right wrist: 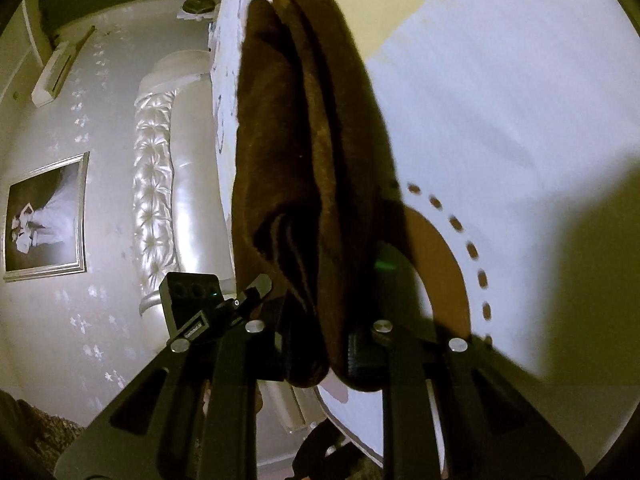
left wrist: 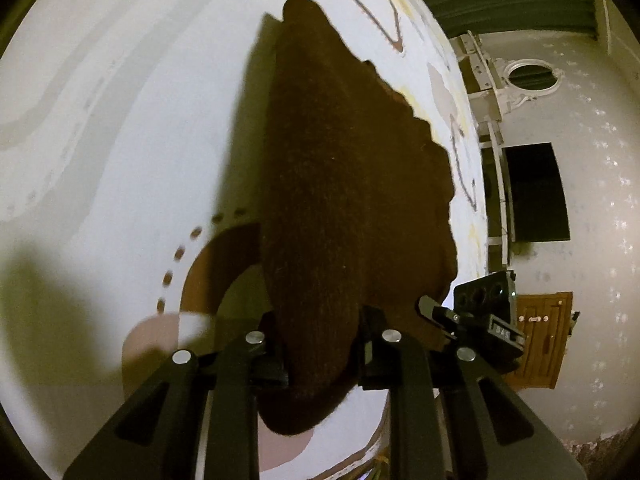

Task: Fold small clothes
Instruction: 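Lower the folded sweater onto the sheet with both grippers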

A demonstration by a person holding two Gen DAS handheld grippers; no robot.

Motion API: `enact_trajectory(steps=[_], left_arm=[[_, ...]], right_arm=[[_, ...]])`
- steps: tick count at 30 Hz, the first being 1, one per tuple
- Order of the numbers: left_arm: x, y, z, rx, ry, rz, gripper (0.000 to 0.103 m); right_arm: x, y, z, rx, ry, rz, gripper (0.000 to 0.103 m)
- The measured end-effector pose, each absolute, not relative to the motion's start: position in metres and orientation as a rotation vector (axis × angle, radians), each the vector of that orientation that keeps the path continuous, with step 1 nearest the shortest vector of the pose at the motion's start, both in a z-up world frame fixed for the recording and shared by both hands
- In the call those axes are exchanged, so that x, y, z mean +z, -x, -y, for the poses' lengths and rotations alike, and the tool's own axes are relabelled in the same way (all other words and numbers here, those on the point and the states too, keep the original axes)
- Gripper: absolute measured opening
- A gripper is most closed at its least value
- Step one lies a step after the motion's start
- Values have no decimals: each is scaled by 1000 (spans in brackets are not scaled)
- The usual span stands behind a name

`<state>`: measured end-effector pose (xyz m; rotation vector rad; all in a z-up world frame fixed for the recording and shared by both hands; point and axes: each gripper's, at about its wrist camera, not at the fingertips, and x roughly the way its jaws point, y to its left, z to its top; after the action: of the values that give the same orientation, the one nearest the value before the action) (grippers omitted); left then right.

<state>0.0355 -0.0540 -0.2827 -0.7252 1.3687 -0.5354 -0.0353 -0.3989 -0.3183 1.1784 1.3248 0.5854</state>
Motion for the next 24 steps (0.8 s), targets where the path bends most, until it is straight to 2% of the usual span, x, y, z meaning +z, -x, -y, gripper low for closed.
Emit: enact_trajectory(steps=[12, 21, 24], left_arm=[[-294, -37, 56, -520, 708, -1397, 25], [-293, -36, 58, -510, 689, -1420, 37], [-290, -35, 60, -516, 661, -1424, 42]], right_arm=[[-326, 35, 391, 541, -1216, -1354, 18], [-328, 41, 394, 514, -1226, -1368, 21], [-328, 42, 395, 507, -1229, -1368, 25]])
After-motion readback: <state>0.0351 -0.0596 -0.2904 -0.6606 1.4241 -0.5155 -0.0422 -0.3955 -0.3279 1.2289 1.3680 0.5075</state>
